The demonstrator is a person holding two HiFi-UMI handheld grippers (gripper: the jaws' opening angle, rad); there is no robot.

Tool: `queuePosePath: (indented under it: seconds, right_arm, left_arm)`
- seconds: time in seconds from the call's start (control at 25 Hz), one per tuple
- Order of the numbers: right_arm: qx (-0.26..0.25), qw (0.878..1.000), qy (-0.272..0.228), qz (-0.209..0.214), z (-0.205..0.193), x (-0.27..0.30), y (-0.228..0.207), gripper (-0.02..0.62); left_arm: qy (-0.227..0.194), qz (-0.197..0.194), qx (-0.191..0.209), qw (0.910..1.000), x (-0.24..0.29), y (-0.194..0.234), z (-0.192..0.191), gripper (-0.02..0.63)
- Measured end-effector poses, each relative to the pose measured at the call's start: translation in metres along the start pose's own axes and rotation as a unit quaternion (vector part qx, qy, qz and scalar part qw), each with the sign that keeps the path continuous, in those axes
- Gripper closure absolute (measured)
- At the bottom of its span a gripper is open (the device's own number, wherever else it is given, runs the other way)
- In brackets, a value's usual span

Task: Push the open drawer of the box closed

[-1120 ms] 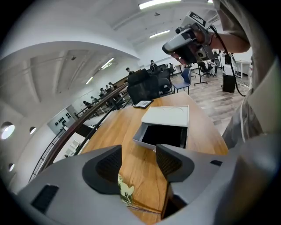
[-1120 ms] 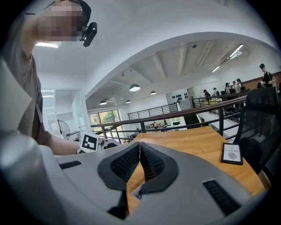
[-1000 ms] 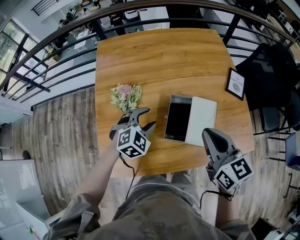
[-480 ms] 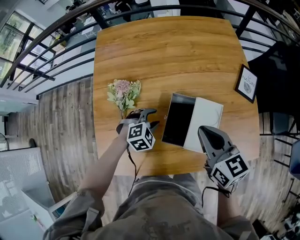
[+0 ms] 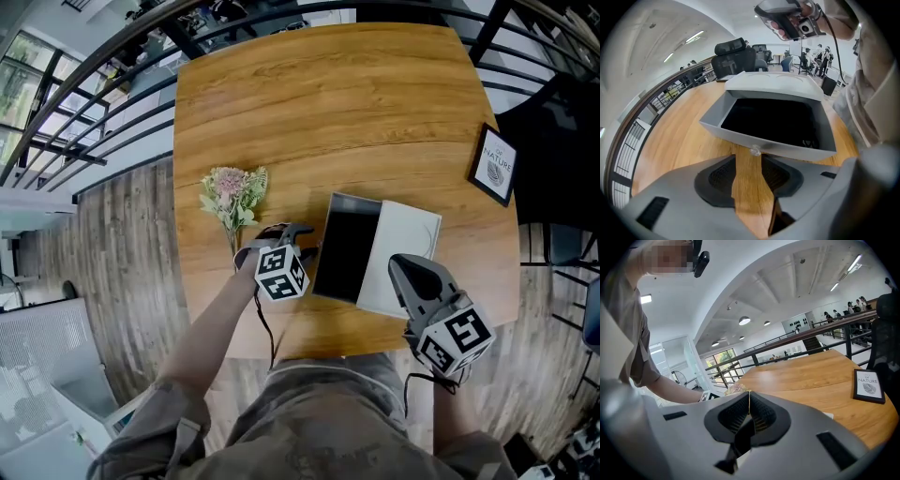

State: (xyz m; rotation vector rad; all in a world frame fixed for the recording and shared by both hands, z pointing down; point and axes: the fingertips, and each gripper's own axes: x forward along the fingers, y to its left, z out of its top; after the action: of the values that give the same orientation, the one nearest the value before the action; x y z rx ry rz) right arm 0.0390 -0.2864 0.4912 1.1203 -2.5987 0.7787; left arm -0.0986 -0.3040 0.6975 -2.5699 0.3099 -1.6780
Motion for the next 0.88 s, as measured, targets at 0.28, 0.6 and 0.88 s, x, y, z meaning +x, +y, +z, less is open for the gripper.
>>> queuePosePath:
  seconds: [0.28,0.6,0.88]
  right_arm:
    - [0.017,1.0,0.004,-0.003,-0.005,-0.007,-0.013,0.565]
    - [0.026,1.0,0.011,-0.012,-0.013,-0.018,-0.022,0.565]
    - [0.03,0.999,0.021,-0.019,-0.024,-0.034,-0.023,0.565]
  left_arm:
    - [0.017,-0.039,0.022,0.9989,0.011,-0.012,0.005,0.526]
    - [0.027,-0.035,0.018,0.9989,0.008,-0.008,0.018,0.529]
    - [0.001,-0.052,0.022,0.9984,0.022,-0.024,0.056,0.529]
